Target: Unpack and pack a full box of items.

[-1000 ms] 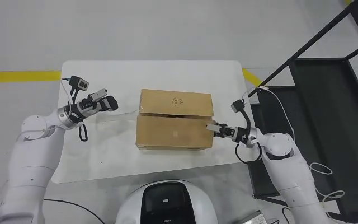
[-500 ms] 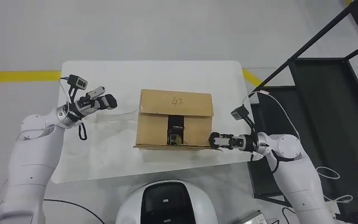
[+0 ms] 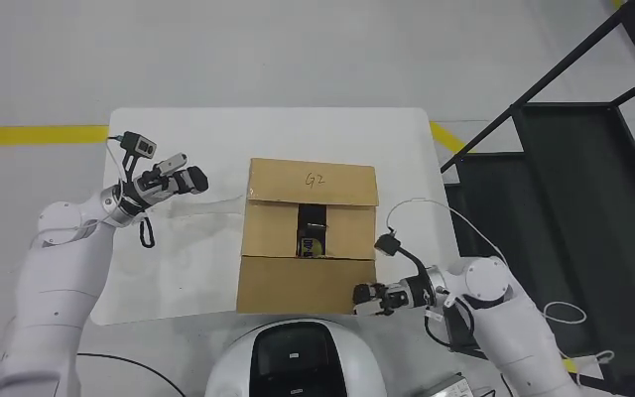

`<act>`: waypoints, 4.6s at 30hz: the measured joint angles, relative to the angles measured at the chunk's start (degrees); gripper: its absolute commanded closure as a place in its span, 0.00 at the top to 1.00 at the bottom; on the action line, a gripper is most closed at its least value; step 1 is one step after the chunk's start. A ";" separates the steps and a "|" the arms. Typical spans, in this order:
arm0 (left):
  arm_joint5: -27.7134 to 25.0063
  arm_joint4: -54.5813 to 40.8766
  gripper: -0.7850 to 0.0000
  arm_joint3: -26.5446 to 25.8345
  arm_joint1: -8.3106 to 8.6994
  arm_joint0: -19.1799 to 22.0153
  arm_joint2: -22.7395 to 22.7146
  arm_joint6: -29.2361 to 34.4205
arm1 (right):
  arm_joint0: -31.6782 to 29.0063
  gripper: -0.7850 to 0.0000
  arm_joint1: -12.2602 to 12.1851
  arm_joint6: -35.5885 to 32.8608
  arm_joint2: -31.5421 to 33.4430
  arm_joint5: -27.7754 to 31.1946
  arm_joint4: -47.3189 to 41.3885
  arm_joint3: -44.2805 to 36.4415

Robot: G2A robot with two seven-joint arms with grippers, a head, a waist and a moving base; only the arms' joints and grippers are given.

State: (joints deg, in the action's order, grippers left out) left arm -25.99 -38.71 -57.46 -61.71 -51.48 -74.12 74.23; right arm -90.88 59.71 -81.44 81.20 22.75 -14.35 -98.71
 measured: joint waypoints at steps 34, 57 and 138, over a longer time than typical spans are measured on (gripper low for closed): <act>9.30 -11.36 1.00 4.59 -3.40 3.70 7.86 12.56 | 7.06 1.00 -0.37 16.09 -5.53 -1.56 7.12 9.80; 7.52 -7.18 1.00 11.88 -6.38 7.59 14.57 10.11 | 1.98 1.00 -2.76 12.12 4.59 -1.22 -4.39 6.26; -12.54 9.72 1.00 44.13 -19.55 31.08 28.06 -25.26 | 2.76 1.00 -3.85 19.29 5.83 -3.56 -4.10 11.49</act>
State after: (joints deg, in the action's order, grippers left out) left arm -38.53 -28.98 -13.33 -81.27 -20.39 -46.05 48.97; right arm -88.12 55.85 -62.15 87.03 19.19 -18.45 -87.22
